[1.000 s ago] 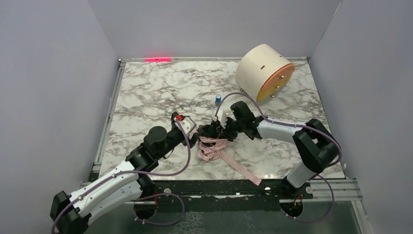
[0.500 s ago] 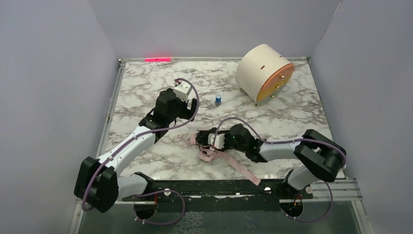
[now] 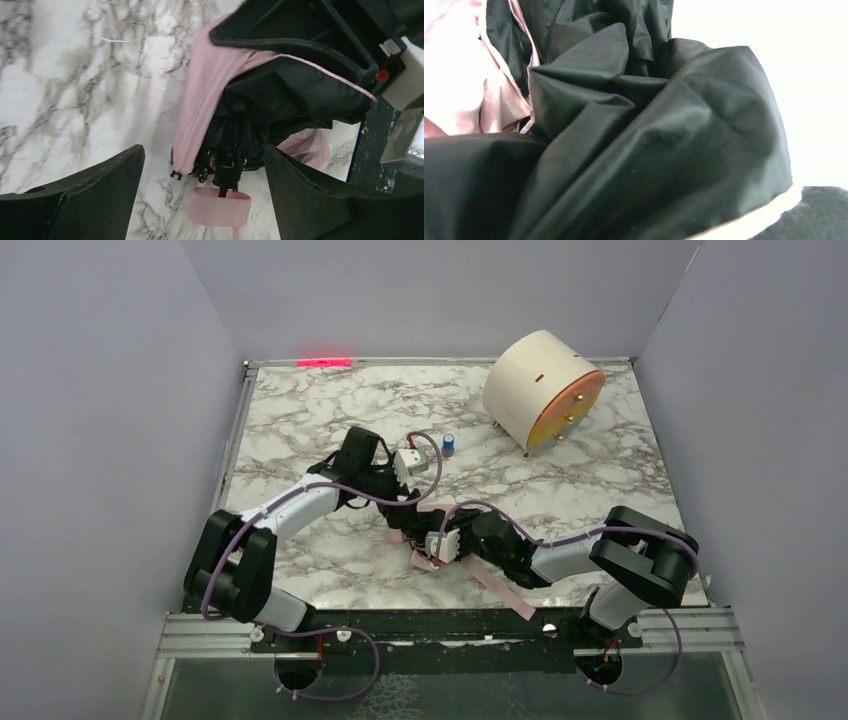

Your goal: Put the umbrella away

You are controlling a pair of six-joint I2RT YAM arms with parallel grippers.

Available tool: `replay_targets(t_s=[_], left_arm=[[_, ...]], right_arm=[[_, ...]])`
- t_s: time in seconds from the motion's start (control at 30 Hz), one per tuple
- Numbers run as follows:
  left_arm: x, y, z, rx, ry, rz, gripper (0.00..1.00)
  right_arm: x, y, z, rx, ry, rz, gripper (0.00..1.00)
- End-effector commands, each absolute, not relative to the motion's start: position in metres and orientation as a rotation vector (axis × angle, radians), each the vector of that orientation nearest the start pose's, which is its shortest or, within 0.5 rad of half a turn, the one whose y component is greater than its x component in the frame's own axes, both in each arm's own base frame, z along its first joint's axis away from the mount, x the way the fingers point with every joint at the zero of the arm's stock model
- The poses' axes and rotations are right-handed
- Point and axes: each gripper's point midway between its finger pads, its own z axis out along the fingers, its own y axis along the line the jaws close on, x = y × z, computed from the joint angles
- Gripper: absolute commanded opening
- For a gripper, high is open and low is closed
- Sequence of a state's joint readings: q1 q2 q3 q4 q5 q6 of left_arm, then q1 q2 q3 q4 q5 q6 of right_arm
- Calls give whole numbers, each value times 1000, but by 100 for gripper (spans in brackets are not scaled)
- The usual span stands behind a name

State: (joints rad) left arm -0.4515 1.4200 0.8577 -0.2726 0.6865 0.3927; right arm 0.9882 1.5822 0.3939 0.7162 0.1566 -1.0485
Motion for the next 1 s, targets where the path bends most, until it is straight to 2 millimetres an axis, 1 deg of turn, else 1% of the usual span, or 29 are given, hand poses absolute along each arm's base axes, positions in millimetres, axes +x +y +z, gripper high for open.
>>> replay_targets(t_s=[0.0,0.1,0.2,0.3,0.57,0.7,0.87,0.97], left_arm=[[241,-255,100,1401,1835,-1088,88],[254,-256,90,1410,1863,-1049,88],[258,-258,88,1422,1856,-1058,89],[249,-257,81,1442,1879,-1095,89],[210,-258,44,1553,1991,-1132,86],[204,-258,27,1597,2039,-1109,86],[198,-255,14,1651,2073,-1072,80],[194,-252,5,1684,2103,-1023,71]], right_arm=[[256,256,21,-1768,1202,-287,17],[256,257,21,-1766,1207,-282,17],[256,257,19,-1766,1220,-282,17],[257,256,18,-1761,1230,-287,17],[259,256,20,-1751,1238,-296,17],[259,256,20,-1744,1246,-296,17],[259,255,21,-1740,1253,-297,17],[260,255,22,-1729,1255,-298,17]])
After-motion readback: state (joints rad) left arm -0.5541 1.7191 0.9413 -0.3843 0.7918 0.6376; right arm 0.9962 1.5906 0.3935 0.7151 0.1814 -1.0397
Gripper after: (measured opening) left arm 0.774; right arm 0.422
